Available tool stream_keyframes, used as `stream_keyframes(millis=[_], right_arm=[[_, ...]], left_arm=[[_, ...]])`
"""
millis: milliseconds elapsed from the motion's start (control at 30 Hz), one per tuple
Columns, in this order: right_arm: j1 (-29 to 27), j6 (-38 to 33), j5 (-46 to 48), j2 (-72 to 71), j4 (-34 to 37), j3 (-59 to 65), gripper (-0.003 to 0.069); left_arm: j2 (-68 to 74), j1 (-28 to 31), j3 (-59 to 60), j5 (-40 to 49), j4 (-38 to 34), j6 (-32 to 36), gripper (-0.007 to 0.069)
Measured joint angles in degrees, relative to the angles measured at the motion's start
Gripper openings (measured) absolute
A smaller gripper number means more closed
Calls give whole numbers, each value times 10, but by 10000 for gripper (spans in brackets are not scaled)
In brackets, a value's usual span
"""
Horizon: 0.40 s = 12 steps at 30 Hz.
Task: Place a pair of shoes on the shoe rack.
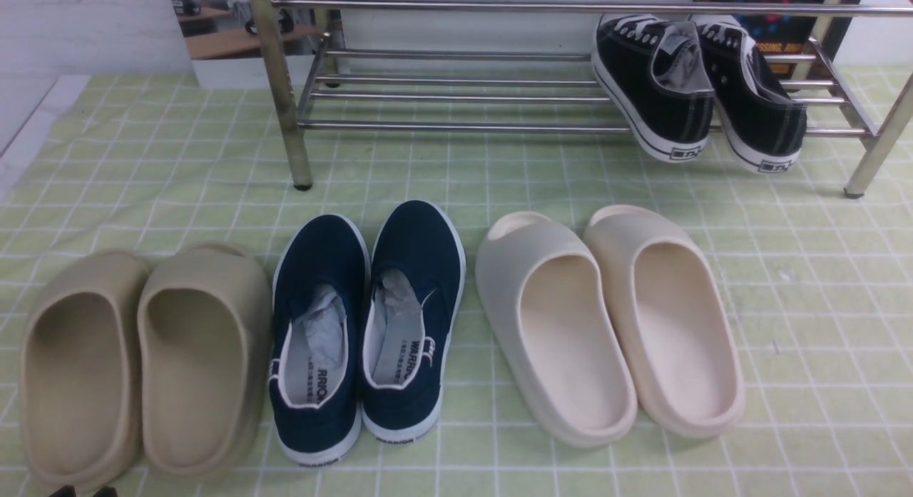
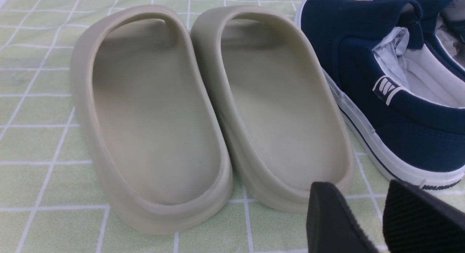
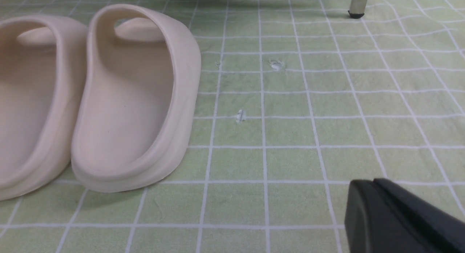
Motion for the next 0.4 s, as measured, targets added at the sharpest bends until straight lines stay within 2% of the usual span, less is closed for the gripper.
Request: stream_keyframes(millis=[400], right_arm=[[0,0,0,0,0,0,41]], left_arm=[[0,0,0,0,0,0,239]])
